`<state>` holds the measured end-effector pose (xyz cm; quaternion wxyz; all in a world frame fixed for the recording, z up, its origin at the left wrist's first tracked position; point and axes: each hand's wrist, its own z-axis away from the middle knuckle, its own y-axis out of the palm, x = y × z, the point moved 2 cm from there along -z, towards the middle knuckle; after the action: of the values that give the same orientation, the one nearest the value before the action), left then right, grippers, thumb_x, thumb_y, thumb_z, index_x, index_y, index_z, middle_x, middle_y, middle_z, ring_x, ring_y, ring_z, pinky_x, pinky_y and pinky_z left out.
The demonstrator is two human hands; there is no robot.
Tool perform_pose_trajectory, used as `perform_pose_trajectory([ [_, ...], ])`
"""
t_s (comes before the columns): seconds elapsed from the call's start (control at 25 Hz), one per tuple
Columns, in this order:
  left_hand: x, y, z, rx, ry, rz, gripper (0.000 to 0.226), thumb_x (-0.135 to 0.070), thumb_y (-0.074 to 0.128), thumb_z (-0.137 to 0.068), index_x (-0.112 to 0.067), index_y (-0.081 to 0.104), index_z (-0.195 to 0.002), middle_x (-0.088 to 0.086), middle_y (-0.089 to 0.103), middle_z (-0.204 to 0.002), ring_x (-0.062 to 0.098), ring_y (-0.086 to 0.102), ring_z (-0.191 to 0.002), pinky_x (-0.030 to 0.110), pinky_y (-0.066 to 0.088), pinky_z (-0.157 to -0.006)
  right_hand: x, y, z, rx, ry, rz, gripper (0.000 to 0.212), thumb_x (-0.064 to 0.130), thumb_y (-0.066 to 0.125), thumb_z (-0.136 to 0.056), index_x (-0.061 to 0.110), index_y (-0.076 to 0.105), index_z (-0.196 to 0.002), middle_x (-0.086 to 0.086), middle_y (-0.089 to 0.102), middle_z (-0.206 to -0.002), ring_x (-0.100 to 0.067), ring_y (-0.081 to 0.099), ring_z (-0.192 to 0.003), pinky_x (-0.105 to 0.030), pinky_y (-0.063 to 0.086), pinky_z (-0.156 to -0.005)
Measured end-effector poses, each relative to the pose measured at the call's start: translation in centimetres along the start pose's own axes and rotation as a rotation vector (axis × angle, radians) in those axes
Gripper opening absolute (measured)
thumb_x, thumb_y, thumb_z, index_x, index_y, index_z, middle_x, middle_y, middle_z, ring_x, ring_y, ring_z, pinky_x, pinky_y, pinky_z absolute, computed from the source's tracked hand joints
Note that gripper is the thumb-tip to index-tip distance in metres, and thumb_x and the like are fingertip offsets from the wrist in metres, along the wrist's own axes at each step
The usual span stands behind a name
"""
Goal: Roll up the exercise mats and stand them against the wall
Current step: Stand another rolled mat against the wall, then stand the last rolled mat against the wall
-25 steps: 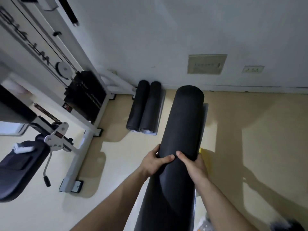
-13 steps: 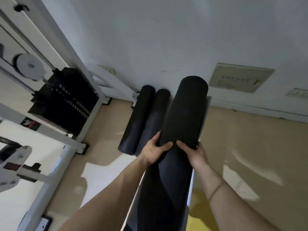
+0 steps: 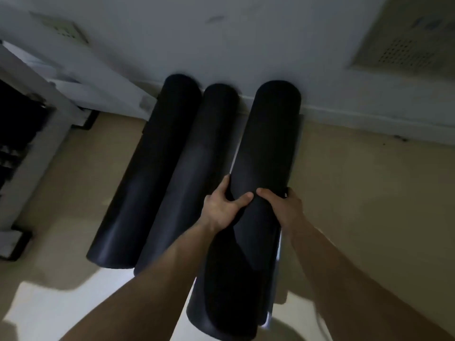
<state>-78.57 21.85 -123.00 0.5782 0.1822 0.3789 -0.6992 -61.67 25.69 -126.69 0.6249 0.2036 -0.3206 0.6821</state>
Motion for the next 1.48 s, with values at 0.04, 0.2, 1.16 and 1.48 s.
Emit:
perform_pose_trajectory([
  [0.04, 0.6, 0.6, -2.2, -0.021, 0.001, -0.056, 0.097, -0.061, 0.073, -0.081, -0.034, 0.023, -0.159, -0.001, 0.051, -0.149, 0.021, 0.050, -0.136, 0.029, 0.038, -0.114, -0.8, 1.0, -2.3, 0.006, -0.001, -0.012, 0.099, 0.063, 0.090, -0.040, 0.024, 0.066, -0.128, -0.004, 0.071, -0.124, -0.024, 0.074, -0.102, -0.045, 0.063, -0.090],
  [0.2, 2.6, 1.8, -6.4, -0.182, 0.055, -0.270, 0.082, -0.054, 0.061, -0.095, -0.026, 0.020, -0.161, 0.002, 0.046, -0.155, 0.023, 0.047, -0.140, 0.035, 0.038, -0.115, -3.5, 4.4, -6.6, -0.011, -0.065, -0.001, 0.113, 0.067, 0.077, -0.047, 0.022, 0.048, -0.146, -0.004, 0.046, -0.140, -0.025, 0.062, -0.115, -0.046, 0.058, -0.098],
  [1.16, -11.5, 4.1, 37.5, 0.196, 0.264, -0.805, 0.052, -0.040, 0.055, -0.099, -0.019, 0.050, -0.147, 0.002, 0.064, -0.136, 0.024, 0.059, -0.123, 0.034, 0.047, -0.097, -0.2, -26.4, 43.1, -0.341, -0.017, 0.587, 0.069, 0.046, 0.063, -0.096, 0.018, 0.040, -0.155, -0.015, 0.039, -0.148, -0.039, 0.044, -0.137, -0.042, 0.040, -0.109],
  [1.48, -2.7, 22.5, 63.1, 0.373, 0.376, -0.943, 0.055, -0.042, 0.059, -0.097, -0.022, 0.049, -0.147, 0.002, 0.058, -0.145, 0.026, 0.058, -0.126, 0.033, 0.047, -0.101, -26.1, -46.6, 69.9, -0.501, 0.221, 0.498, 0.069, 0.049, 0.063, -0.097, 0.017, 0.041, -0.154, -0.016, 0.040, -0.149, -0.037, 0.048, -0.135, -0.043, 0.043, -0.107],
])
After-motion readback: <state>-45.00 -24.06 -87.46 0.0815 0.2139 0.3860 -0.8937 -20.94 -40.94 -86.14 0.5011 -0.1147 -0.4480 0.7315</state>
